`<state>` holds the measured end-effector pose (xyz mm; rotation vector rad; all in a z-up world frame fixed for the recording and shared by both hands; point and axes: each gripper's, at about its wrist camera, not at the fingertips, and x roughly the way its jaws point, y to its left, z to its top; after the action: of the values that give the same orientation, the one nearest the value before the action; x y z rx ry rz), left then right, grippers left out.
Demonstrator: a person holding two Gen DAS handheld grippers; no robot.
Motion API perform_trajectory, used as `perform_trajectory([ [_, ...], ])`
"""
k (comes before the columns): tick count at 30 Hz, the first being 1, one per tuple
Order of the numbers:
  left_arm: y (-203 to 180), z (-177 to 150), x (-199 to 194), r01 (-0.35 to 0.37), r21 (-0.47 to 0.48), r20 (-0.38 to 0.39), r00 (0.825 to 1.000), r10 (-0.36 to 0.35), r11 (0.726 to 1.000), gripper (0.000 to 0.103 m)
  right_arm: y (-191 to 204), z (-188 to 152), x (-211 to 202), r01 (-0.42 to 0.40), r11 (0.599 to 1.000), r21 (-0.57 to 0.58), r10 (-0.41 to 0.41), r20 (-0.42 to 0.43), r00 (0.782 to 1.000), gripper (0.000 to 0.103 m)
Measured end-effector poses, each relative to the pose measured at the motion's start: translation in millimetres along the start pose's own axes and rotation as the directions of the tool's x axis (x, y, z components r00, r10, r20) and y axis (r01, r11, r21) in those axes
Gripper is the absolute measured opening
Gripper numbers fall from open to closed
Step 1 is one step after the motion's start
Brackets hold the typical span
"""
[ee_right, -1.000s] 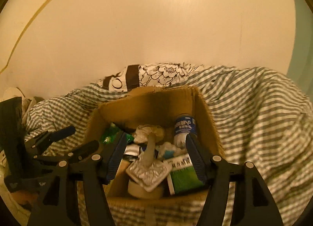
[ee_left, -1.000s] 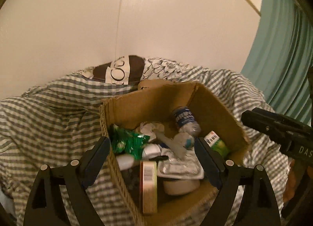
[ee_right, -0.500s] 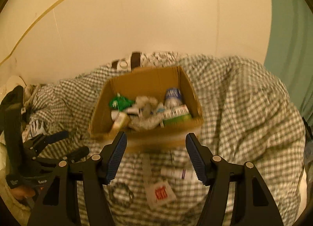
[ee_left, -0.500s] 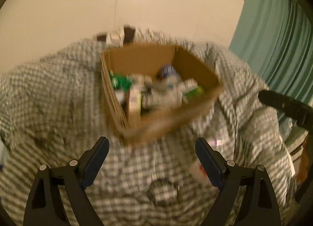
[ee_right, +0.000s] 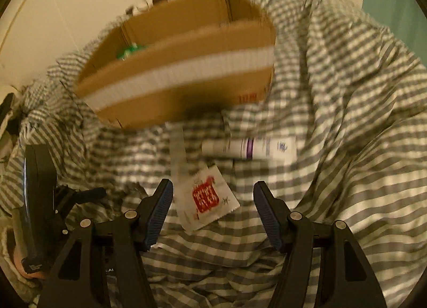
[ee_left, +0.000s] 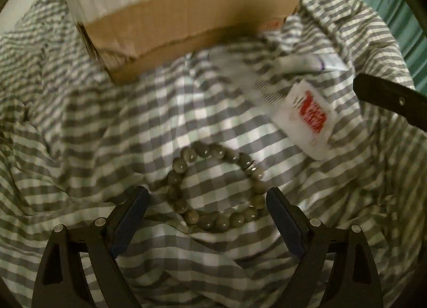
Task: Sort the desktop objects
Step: 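Withdraw both open tools from the cardboard box, then grasp the bead bracelet with left tool while right tool grasps red sachet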
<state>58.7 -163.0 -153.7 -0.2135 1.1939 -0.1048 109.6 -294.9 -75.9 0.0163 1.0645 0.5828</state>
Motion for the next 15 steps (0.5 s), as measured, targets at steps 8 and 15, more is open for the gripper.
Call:
perform_trajectory([
  [8, 2, 0, 15, 0.051, -0.052, -0.046, 0.997, -0.054, 0.997, 0.095, -13, -1, 44, -0.011, 0.999, 0.052, 0.018, -0.128, 0.992, 0.063],
  [15, -3, -4, 11, 0.078, -0.048, -0.028, 0.996, -0.08, 0.996, 0.083, -17, -4, 66, -0.044, 0.995, 0.093, 0.063, -0.216, 0.974, 0.048],
])
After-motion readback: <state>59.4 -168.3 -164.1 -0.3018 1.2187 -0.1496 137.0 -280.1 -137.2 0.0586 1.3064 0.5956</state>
